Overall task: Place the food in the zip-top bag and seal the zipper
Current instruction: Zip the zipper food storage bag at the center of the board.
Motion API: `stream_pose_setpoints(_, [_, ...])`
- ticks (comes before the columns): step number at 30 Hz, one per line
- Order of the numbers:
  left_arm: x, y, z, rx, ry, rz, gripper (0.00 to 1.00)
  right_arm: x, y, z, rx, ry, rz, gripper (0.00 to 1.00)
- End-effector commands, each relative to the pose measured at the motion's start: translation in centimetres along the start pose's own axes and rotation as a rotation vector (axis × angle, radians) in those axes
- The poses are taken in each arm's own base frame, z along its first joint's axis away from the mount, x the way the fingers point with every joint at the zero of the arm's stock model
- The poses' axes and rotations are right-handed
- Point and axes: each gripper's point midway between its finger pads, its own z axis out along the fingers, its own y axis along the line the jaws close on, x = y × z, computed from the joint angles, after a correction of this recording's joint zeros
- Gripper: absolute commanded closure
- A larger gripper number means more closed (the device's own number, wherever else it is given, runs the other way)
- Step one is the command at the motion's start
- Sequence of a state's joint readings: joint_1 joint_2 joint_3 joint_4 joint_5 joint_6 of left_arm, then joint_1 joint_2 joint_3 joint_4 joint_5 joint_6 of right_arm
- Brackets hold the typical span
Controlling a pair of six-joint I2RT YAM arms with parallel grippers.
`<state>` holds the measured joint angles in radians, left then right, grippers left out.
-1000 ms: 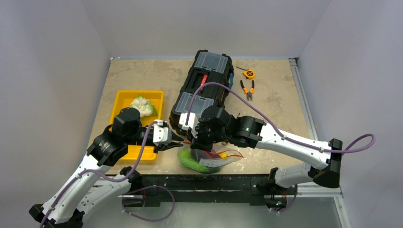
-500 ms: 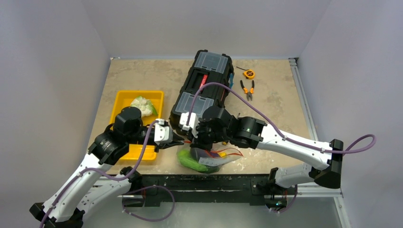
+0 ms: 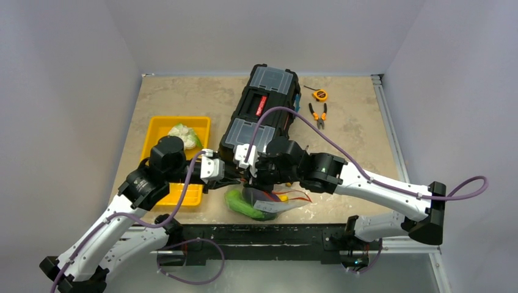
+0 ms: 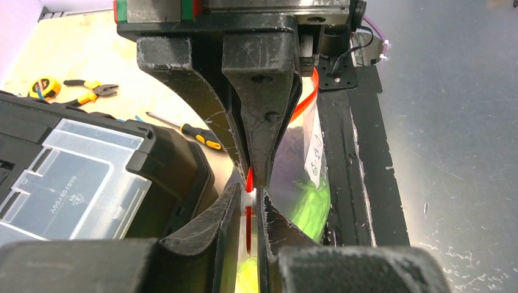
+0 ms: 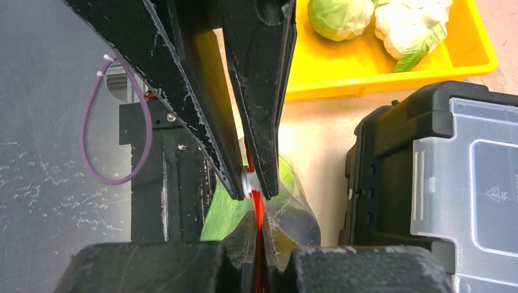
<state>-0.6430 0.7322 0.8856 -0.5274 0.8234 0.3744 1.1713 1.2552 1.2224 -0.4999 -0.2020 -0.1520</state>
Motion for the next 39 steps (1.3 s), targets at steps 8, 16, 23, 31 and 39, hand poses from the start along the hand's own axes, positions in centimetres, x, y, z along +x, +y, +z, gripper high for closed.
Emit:
stream_pose_setpoints(8, [-0.5, -0.9, 1.0, 0.071, -0.04, -0.011, 0.96, -6.4, 0.1, -0.2, -0.018, -0.224, -0.066, 1.0])
stream_pose_setpoints(16, [-0.7, -1.4, 1.3, 0.103, -0.073, -0.022, 0.92, -7.4, 0.1, 0.3, -0.027, -0.257, -0.074, 1.0])
stream_pose_setpoints(23, [-0.7, -0.8, 0.5, 0.011, -0.067, -0.039, 0.59, -5.5, 0.0, 0.5, -0.016, -0.22, -0.067, 1.0])
stream_pose_setpoints(31, [-0.1, -0.6, -2.6, -0.194, -0.119, -0.033, 0.32, -1.6, 1.1, -0.7, -0.038, -0.166, -0.059, 1.0])
stream_pose_setpoints(39, [-0.3, -0.6, -2.0, -0.153, -0.124, -0.053, 0.16, -1.7, 1.2, -0.7, -0.053, -0.148, -0.069, 1.0])
